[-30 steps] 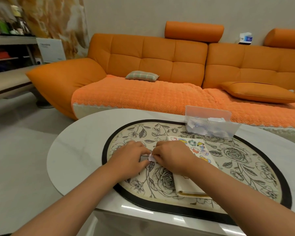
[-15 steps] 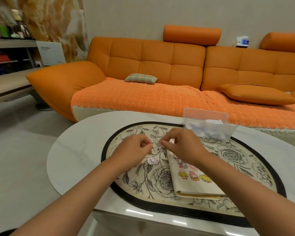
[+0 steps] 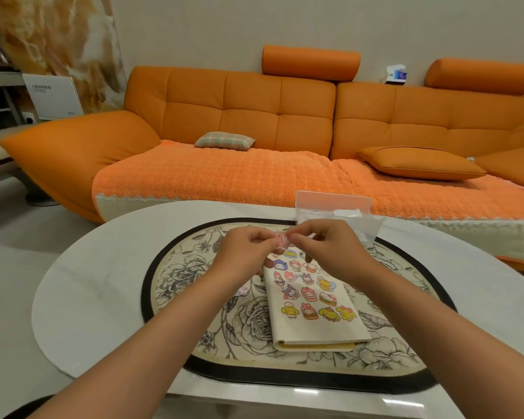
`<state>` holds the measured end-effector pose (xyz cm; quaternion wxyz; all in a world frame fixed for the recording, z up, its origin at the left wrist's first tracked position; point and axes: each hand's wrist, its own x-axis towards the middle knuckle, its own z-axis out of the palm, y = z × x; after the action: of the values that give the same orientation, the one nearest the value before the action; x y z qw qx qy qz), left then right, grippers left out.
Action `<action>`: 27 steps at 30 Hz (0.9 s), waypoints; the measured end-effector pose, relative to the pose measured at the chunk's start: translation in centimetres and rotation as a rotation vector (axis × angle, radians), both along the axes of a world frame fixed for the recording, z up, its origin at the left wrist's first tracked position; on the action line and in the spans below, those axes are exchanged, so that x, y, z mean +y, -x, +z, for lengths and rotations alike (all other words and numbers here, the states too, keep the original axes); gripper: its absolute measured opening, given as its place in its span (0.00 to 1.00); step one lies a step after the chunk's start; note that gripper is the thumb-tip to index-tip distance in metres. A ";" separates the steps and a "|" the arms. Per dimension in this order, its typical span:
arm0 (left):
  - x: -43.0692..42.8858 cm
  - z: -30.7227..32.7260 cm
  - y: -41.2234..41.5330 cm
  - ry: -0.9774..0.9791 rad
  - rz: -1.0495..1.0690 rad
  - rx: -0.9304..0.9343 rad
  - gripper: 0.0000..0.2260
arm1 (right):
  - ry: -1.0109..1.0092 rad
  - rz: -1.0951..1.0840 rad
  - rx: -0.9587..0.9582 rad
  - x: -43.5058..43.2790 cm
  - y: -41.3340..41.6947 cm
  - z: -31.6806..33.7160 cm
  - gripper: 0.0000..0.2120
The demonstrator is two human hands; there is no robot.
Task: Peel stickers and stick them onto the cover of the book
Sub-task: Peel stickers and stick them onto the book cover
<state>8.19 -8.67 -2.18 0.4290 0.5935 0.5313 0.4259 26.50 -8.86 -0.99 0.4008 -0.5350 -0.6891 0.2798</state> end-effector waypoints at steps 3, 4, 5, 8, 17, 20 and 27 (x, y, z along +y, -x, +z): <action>0.4 -0.3 -0.8 -0.081 -0.018 0.115 0.03 | 0.019 0.010 0.001 -0.1 -1.1 0.1 0.08; 0.5 -0.4 -1.0 -0.094 -0.032 0.136 0.03 | 0.031 0.015 -0.013 -0.2 -1.3 0.1 0.08; 0.5 -0.5 -1.3 -0.105 -0.041 0.158 0.03 | 0.045 0.018 -0.027 -0.3 -1.4 0.1 0.06; 0.8 -0.7 -1.9 -0.150 -0.030 0.234 0.03 | 0.080 -0.001 -0.003 -0.4 -1.8 0.0 0.02; 1.0 -1.2 -2.9 -0.267 -0.083 0.271 0.02 | 0.152 -0.039 0.069 -0.5 -2.9 -0.9 0.03; 1.0 -1.7 -3.1 -0.235 -0.101 0.192 0.04 | 0.177 -0.048 0.128 -0.8 -3.1 -1.4 0.03; 1.4 -2.9 -3.7 -0.122 -0.073 0.102 0.04 | 0.229 -0.073 0.159 -0.6 -3.3 -2.0 0.04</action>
<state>11.87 -7.22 -5.09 0.3800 0.6584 0.5035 0.4107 29.77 -9.43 -3.02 0.4002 -0.5781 -0.5990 0.3833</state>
